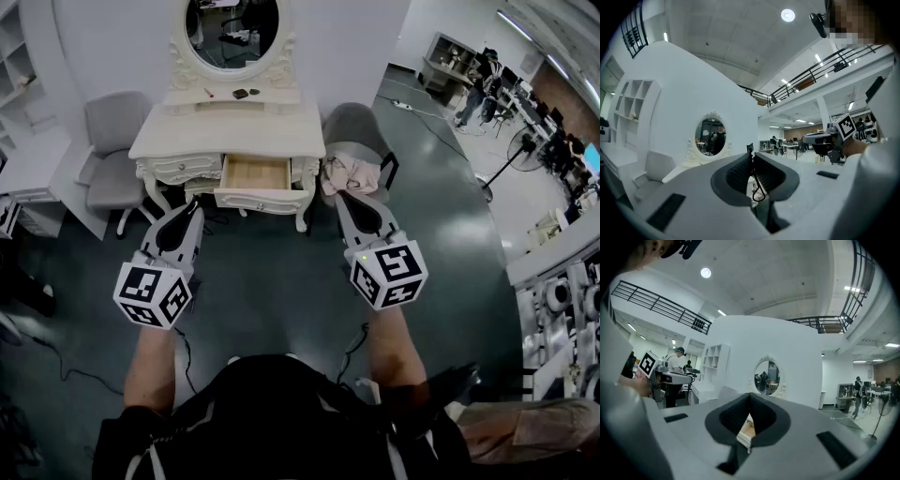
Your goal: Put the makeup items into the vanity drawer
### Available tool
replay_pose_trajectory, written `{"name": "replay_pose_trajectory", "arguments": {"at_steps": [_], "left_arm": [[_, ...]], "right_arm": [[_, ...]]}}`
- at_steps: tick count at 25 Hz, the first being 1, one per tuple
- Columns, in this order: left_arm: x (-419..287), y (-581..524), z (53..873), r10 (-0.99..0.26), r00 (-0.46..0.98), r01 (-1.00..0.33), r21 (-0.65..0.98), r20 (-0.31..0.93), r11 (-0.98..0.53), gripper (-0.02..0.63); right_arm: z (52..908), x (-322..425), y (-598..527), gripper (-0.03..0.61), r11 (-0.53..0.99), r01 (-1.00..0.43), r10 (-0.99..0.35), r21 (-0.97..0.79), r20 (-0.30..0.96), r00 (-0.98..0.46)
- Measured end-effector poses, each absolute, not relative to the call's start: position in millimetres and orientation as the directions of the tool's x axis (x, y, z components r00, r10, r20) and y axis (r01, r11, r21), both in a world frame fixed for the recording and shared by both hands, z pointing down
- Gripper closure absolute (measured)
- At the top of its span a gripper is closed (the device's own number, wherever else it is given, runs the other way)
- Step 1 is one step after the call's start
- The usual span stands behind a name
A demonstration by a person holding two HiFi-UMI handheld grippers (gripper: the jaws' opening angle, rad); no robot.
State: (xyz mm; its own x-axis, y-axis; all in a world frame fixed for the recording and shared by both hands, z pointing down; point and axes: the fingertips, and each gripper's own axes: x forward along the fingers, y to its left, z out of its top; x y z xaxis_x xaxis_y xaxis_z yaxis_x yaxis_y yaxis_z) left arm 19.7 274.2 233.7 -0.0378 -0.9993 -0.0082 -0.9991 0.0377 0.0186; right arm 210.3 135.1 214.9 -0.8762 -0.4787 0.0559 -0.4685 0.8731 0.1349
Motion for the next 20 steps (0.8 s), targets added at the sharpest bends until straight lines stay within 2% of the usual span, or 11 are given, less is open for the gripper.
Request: {"name": "replay_pose_trajectory", "arguments": {"at_steps": [20], "left_arm": [[12, 296, 225, -0.999, -0.037, -0.999, 0.013, -0.038, 0.037, 0.586]], "right_arm": [[209, 204, 157, 0.574, 0.868, -0.478, -0.485, 0.132, 0.026, -0.874]]}}
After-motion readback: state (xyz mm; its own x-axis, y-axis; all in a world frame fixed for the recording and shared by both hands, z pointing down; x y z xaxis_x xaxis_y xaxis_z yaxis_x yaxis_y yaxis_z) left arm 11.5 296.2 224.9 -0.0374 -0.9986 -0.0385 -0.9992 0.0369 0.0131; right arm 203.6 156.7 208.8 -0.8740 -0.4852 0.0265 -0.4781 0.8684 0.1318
